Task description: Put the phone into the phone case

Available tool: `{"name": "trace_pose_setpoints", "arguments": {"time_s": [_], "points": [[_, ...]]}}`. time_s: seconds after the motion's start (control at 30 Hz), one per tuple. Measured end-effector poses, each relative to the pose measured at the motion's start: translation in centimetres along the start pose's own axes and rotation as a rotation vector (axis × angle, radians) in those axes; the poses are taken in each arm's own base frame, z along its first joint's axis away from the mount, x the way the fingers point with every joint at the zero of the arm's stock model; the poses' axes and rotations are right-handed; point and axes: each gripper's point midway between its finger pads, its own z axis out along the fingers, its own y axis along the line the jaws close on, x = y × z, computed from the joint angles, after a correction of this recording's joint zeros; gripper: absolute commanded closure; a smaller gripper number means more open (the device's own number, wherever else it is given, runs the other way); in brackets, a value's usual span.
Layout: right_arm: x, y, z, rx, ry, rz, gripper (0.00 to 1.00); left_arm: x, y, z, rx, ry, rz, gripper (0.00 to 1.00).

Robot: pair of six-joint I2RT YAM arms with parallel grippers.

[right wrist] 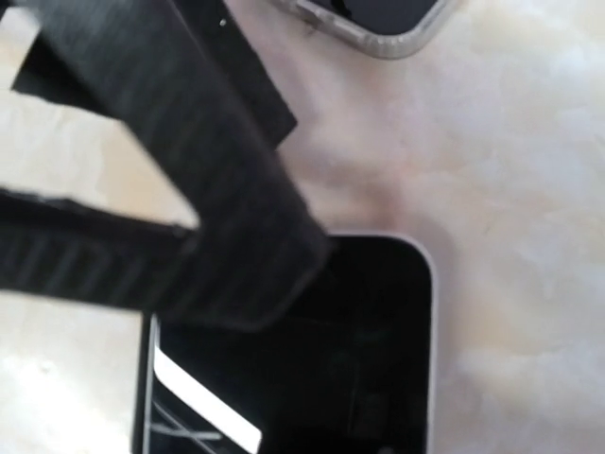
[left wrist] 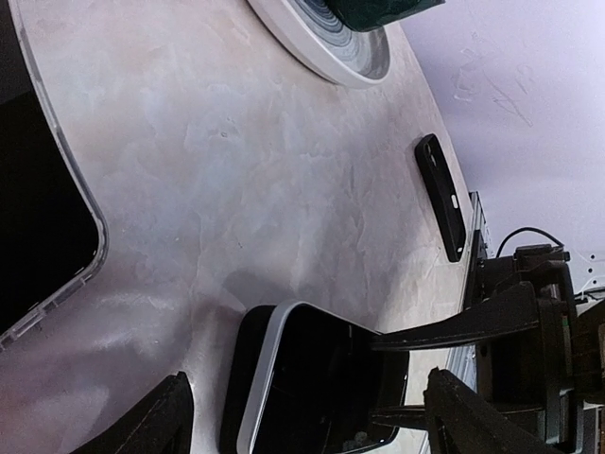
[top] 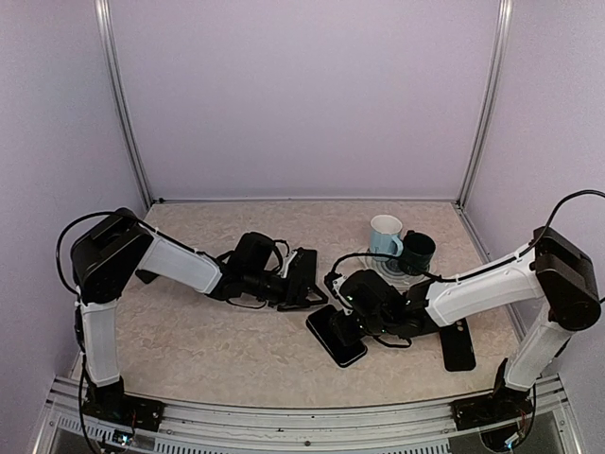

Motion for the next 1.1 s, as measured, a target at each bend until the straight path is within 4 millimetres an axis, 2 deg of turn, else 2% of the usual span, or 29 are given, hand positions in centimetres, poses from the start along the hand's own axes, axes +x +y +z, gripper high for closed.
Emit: {"name": "trace_pose_setpoints", "arguments": {"time_s": [0.17,0.27,0.37,0.5,0.57,0.7,0.87,1.1], "points": [[0.3,-0.2,0.1,0.017,0.026,0.001,0.58,0.3,0.6,0.1,-0.013,0.008,-0.03,0.2],[0.6,-0.6,-0.2,0.034,0.05,0.017,0.57,0.6,1.4,0.1,-0.06,0.011,-0.031,0.28],[0.8,-1.2,-0.7,0.021,0.082,0.049,0.63,0.6,1.9,-0.1,-0.129,0.005,0.013,0.46],[0.1,-2.7,-0.9,-0.038,0.124,0.136,0.7,0.8,2.2,0.0,-0.214,0.021,0.079,0.56],[0.3,-3.4,-0.9,-0.05,0.156,0.169,0.75,0.8,2.0,0.2,-0.246,0.032,0.119,0.57],[1.8,-2.8,-1.3,-0.102,0.233,0.188,0.79,1.5,1.1,0.9,-0.289,0.067,0.202,0.71],[3.6,-1.7,-1.5,-0.157,0.294,0.2,0.8,3.4,0.9,1.2,-0.363,0.137,0.28,0.73],[4.5,-1.5,-1.5,-0.155,0.319,0.222,0.83,3.7,0.8,1.2,-0.414,0.186,0.352,0.77]]}}
